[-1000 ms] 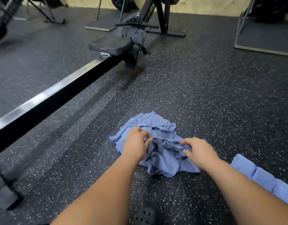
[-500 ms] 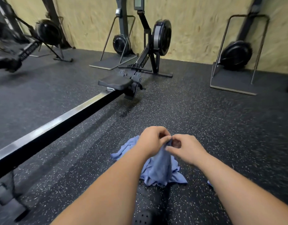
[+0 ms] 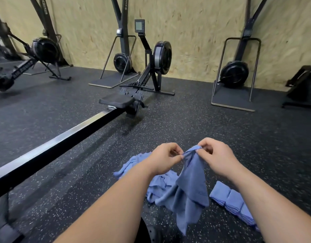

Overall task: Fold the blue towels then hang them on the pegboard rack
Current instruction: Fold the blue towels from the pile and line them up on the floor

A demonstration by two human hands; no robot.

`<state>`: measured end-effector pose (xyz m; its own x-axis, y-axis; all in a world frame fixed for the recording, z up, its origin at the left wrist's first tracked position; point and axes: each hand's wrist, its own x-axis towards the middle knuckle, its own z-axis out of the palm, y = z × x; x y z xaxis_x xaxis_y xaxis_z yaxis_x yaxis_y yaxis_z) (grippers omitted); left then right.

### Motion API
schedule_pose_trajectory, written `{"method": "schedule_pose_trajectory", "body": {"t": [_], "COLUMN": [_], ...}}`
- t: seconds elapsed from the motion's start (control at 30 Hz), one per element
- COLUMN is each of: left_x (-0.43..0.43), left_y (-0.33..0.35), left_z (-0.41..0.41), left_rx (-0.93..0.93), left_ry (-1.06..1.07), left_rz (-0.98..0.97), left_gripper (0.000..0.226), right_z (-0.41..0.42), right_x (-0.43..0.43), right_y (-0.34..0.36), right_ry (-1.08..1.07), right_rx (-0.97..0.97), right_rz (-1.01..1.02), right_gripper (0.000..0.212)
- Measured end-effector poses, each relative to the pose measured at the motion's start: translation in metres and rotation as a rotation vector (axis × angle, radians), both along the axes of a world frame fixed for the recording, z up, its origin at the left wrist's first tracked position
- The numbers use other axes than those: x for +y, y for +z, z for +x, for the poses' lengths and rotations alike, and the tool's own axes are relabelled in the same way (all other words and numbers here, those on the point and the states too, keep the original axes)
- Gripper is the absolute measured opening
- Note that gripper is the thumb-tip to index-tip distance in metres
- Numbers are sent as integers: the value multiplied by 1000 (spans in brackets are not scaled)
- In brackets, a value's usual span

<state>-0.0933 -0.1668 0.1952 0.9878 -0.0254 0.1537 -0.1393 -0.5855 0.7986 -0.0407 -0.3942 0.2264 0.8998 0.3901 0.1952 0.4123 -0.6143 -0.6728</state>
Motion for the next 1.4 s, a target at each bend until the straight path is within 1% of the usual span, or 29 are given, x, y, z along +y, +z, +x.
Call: {"method": "schedule_pose_trajectory", "body": {"t": [0.07, 0.17, 0.27, 0.3, 0.37, 0.47, 0.67, 0.77, 0.87, 1.0, 1.07, 1.13, 1.23, 1.27, 1.33, 1.37, 1.4], "left_x": [-12, -30, -47, -53, -60, -67, -61, -54, -51, -42, -34, -28, -25, -27, -31, -34, -37], "left_y": [3, 7, 11, 10, 7, 0, -1, -3, -5, -8, -10, -11, -11, -11, -9, -7, -5], "left_z": [3, 8, 17, 20, 23, 25, 42, 51, 58, 68, 72, 75, 77, 77, 77, 77, 76], "left_rx": [-11, -47, -68, -76, -96, -81, -22, 16, 32, 77, 69, 26, -54, -77, -119, -140, -159], "left_ry": [8, -20, -49, -52, -47, -78, -69, -99, -127, -123, -77, -18, 32, 34, 13, -10, -32], "left_rz": [-70, -105, -94, -90, -43, 78, 65, 141, 243, 437, 434, 366, 248, 217, 176, 165, 164], "left_gripper": [6, 6, 3, 4, 8, 14, 16, 17, 13, 10, 11, 13, 14, 12, 9, 7, 6], "right_z": [-4, -10, -14, -13, -9, 0, 19, 33, 45, 62, 72, 78, 77, 74, 65, 62, 60], "right_x": [-14, -28, -35, -37, -44, -52, -65, -75, -82, -89, -92, -92, -78, -70, -50, -40, -31], "right_y": [3, 6, 3, 1, 0, 1, 9, 11, 9, 6, 5, 5, 3, 1, -3, -5, -8], "right_ry": [-19, 30, 58, 49, 18, -5, -122, -180, -245, -368, -416, -373, -154, -73, 60, 102, 126], "right_rx": [23, 51, 53, 32, -14, -78, -194, -207, -219, -236, -220, -154, -4, 26, 34, 24, 12], "right_rz": [-19, -39, -64, -72, -112, -159, -188, -203, -229, -235, -229, -201, -213, -243, -293, -311, -324], "right_gripper": [16, 22, 6, 5, 12, 15, 12, 12, 12, 15, 15, 13, 9, 13, 27, 32, 31]}}
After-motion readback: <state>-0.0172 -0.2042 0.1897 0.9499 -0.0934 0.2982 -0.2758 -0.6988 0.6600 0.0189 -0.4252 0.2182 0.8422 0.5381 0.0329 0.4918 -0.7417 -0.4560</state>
